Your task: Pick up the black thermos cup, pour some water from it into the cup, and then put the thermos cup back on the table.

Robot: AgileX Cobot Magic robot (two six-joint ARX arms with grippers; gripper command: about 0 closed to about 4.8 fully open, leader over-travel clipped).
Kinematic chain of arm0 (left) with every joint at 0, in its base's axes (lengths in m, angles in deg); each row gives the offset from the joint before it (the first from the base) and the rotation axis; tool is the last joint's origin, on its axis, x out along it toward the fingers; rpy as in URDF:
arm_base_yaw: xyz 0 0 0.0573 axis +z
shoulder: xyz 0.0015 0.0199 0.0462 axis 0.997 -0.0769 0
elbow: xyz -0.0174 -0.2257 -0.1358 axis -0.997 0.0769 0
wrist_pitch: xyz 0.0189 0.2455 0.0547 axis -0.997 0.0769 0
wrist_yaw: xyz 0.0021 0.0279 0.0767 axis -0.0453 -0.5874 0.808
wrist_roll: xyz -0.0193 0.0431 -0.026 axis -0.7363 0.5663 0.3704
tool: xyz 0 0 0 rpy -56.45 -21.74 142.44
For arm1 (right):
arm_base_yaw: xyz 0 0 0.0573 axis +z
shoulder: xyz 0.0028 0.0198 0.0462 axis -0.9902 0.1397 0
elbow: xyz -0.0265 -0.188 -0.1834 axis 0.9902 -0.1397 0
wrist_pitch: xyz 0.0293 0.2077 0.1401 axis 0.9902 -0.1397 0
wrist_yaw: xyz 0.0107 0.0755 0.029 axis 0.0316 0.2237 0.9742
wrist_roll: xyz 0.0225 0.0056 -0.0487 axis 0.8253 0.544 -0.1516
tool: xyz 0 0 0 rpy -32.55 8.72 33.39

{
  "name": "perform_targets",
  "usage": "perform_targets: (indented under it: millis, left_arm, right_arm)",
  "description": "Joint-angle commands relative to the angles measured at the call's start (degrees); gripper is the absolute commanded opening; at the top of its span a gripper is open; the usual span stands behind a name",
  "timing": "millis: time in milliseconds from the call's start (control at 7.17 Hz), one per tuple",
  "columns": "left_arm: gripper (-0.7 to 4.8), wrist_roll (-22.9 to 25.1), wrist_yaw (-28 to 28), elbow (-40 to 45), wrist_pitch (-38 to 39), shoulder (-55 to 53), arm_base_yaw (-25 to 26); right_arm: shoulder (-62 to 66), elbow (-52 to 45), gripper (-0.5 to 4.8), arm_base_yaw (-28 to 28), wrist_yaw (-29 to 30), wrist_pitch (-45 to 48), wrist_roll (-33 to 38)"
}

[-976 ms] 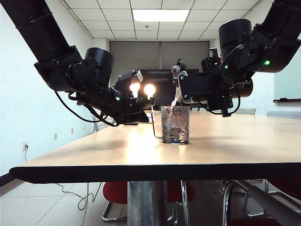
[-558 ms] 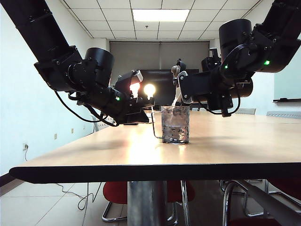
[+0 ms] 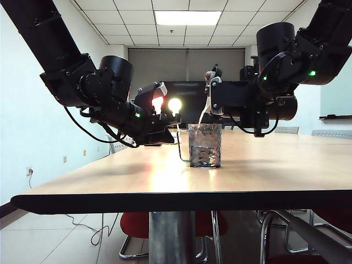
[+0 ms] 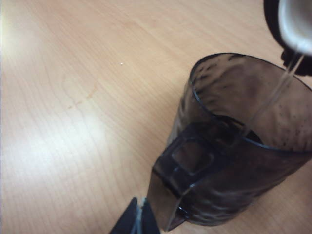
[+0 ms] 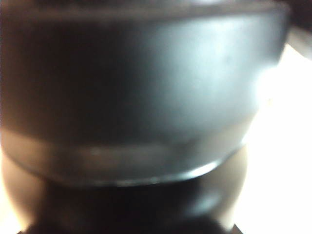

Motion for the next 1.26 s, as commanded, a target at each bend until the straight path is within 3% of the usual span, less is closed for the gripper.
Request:
perform_targets:
  millis: [139, 279, 418, 558, 697, 1255]
  left_arm:
    - [-0.06, 0.2, -0.4, -0.1, -0.3, 0.1, -0.1]
    - [-0.06, 0.2, -1.5, -0.1, -0.3, 0.2, -0.1]
    - [-0.06, 0.1, -1.5, -0.1, -0.3, 0.4, -0.1]
    - [-0.06, 0.0, 0.3, -0.1, 0.6, 1.5, -0.1]
    - [-0.06, 0.1, 6.7, 0.0, 4.6, 3.9, 0.0]
    - [-0.06, 0.5, 8.2, 0.0, 7.9, 8.7, 0.1]
  right_arm:
    - [-0.6, 0.5, 0.51, 0.0, -0.6, 3.0, 13.4]
    - [-0.6, 0.5, 0.53, 0.0, -8.8, 3.1, 30.8]
    - [-0.6, 0.5, 0.55, 0.0, -11.1, 3.9, 34.2]
    - [-0.7, 0.5, 0.64, 0.0, -14.0, 8.8, 42.3]
    - [-1.7, 0.5, 0.64, 0.0, -13.9, 11.8, 47.5]
    - [-6.3, 0.3, 0.68, -0.3, -13.5, 7.7, 58.0]
